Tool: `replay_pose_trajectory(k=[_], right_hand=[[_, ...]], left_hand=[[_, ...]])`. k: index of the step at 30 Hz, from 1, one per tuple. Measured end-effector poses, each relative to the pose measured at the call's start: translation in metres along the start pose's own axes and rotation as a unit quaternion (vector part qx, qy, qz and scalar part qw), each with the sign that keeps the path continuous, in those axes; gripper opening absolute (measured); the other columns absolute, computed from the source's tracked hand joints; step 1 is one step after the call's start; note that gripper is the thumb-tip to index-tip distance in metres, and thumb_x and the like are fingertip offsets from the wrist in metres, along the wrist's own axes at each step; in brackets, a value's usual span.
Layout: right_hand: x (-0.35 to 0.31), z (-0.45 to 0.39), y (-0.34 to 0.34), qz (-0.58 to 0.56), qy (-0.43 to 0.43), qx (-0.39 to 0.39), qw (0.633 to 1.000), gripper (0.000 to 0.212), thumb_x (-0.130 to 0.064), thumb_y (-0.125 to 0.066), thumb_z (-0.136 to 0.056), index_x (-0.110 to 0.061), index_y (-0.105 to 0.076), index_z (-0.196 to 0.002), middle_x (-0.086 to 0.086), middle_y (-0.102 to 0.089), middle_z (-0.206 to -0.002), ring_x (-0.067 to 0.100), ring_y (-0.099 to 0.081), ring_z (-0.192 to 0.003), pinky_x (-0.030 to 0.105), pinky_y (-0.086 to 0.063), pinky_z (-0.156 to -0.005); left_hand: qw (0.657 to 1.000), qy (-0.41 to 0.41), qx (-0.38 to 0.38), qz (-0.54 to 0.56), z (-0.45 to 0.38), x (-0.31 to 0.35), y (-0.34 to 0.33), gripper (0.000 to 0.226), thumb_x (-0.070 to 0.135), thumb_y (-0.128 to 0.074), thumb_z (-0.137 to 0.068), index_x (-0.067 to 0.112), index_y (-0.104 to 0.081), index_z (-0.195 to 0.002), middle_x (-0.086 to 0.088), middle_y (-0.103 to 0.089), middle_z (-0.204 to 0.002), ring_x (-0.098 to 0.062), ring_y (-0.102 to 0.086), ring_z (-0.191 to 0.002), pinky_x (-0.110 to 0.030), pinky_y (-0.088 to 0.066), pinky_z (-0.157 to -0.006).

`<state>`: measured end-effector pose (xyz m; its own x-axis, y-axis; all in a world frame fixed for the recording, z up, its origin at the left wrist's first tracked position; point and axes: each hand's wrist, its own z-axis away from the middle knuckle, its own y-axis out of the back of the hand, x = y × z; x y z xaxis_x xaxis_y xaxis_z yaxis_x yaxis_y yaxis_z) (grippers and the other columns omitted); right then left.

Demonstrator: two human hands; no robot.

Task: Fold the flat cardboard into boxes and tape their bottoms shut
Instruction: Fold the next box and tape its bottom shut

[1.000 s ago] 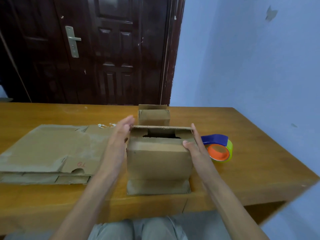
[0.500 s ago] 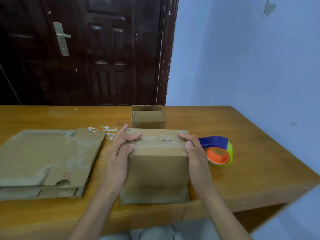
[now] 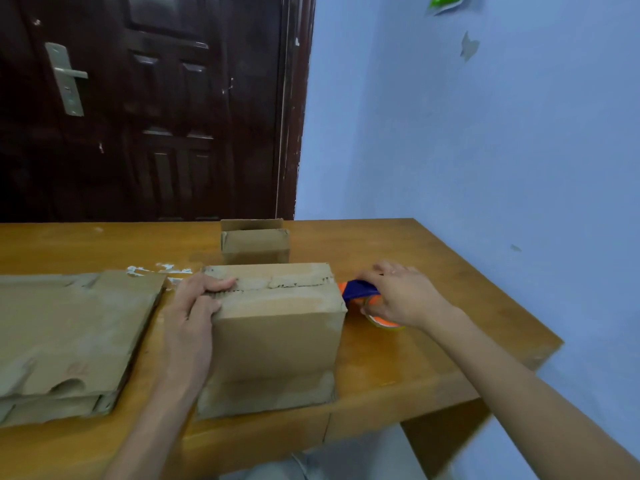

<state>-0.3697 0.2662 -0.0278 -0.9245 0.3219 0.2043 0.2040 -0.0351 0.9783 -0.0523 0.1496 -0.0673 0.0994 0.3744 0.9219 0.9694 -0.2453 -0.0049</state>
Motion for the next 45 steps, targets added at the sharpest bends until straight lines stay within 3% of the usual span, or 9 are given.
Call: replay_pose_trajectory(k=[4, 11, 17, 25, 30, 34, 38, 40, 45], right_hand=[[0.003, -0.010, -0.007, -0.012, 0.006, 0.027, 1.000, 0.064, -0.072, -0.060, -0.089, -0.050, -0.044, -0.147, -0.006, -0.060, -0.119, 0.025, -0.063, -0.111, 0.034, -0.053, -0.076], [0.002, -0.007, -0.018, -0.057, -0.008, 0.053, 0.997, 0.066, -0.066, -0.065, -0.084, -0.049, -0.051, -0.146, -0.007, -0.064, -0.121, 0.023, -0.060, -0.120, 0.036, -0.056, -0.085], [0.000, -0.008, -0.016, -0.068, -0.018, 0.049, 0.996, 0.067, -0.064, -0.068, -0.084, -0.047, -0.051, -0.147, -0.008, -0.064, -0.131, 0.021, -0.058, -0.126, 0.036, -0.056, -0.089], [0.007, -0.007, -0.018, -0.098, 0.000, 0.068, 0.993, 0.066, -0.061, -0.072, -0.084, -0.048, -0.053, -0.146, -0.012, -0.064, -0.119, 0.017, -0.061, -0.117, 0.031, -0.051, -0.078], [0.009, 0.012, -0.015, -0.142, 0.029, 0.144, 0.979, 0.061, -0.053, -0.074, -0.084, -0.051, -0.055, -0.142, -0.020, -0.053, -0.097, 0.011, -0.060, -0.100, 0.028, -0.043, -0.067], [0.019, 0.015, 0.010, -0.333, 0.007, 0.202, 0.921, 0.064, -0.053, -0.077, -0.073, -0.048, -0.065, -0.135, -0.019, -0.062, -0.098, 0.009, -0.064, -0.097, 0.040, -0.054, -0.087], [0.028, 0.031, 0.039, -0.483, 0.031, 0.215, 0.848, 0.060, -0.019, -0.089, -0.082, -0.039, -0.069, -0.134, -0.010, -0.070, -0.120, 0.010, -0.066, -0.111, 0.034, -0.051, -0.100], [0.025, 0.038, 0.053, -0.512, 0.049, 0.220, 0.829, 0.060, -0.014, -0.089, -0.081, -0.032, -0.069, -0.135, -0.012, -0.071, -0.128, 0.005, -0.066, -0.117, 0.025, -0.050, -0.101], [0.004, 0.052, 0.068, -0.570, 0.087, 0.228, 0.784, 0.062, -0.027, -0.089, -0.076, -0.024, -0.070, -0.135, -0.012, -0.073, -0.128, 0.004, -0.068, -0.116, 0.013, -0.049, -0.093]], left_hand=[[0.998, -0.039, 0.016, -0.040, 0.000, -0.001, -0.001, 0.036, 0.021, -0.042, -0.090, 0.024, -0.077, -0.099, 0.008, -0.069, -0.111, 0.000, -0.056, -0.107, -0.017, -0.041, -0.091], [0.972, -0.091, -0.017, -0.215, -0.031, 0.044, 0.031, 0.036, 0.029, -0.044, -0.086, 0.032, -0.079, -0.093, 0.006, -0.065, -0.122, -0.002, -0.054, -0.114, -0.019, -0.038, -0.094], [0.844, -0.181, -0.173, -0.475, -0.055, 0.115, 0.024, 0.033, 0.044, -0.045, -0.093, 0.039, -0.078, -0.097, 0.008, -0.063, -0.117, -0.018, -0.065, -0.092, -0.035, -0.051, -0.080], [0.721, -0.265, -0.289, -0.571, -0.010, 0.122, -0.068, 0.037, 0.049, -0.031, -0.097, 0.028, -0.060, -0.088, -0.003, -0.053, -0.103, -0.026, -0.051, -0.095, -0.040, -0.049, -0.084], [0.751, -0.190, -0.339, -0.534, -0.023, 0.119, -0.060, 0.043, 0.048, -0.017, -0.093, 0.036, -0.057, -0.099, -0.004, -0.052, -0.128, -0.025, -0.046, -0.113, -0.040, -0.039, -0.097], [0.765, -0.145, -0.385, -0.495, -0.030, 0.125, -0.058, 0.045, 0.049, -0.024, -0.092, 0.044, -0.059, -0.120, 0.005, -0.052, -0.138, -0.021, -0.043, -0.128, -0.043, -0.031, -0.112], [0.874, -0.027, -0.366, -0.317, -0.044, 0.129, -0.051, 0.032, 0.036, -0.066, -0.097, 0.042, -0.053, -0.125, 0.022, -0.061, -0.119, 0.000, -0.056, -0.110, -0.025, -0.050, -0.090], [0.905, 0.006, -0.334, -0.264, -0.050, 0.124, -0.051, 0.025, 0.030, -0.063, -0.101, 0.038, -0.054, -0.123, 0.024, -0.064, -0.118, 0.003, -0.058, -0.109, -0.018, -0.046, -0.081], [0.933, 0.021, -0.275, -0.230, -0.052, 0.121, -0.052, 0.023, 0.023, -0.049, -0.105, 0.036, -0.067, -0.111, 0.013, -0.070, -0.108, -0.009, -0.063, -0.104, -0.035, -0.054, -0.092]])
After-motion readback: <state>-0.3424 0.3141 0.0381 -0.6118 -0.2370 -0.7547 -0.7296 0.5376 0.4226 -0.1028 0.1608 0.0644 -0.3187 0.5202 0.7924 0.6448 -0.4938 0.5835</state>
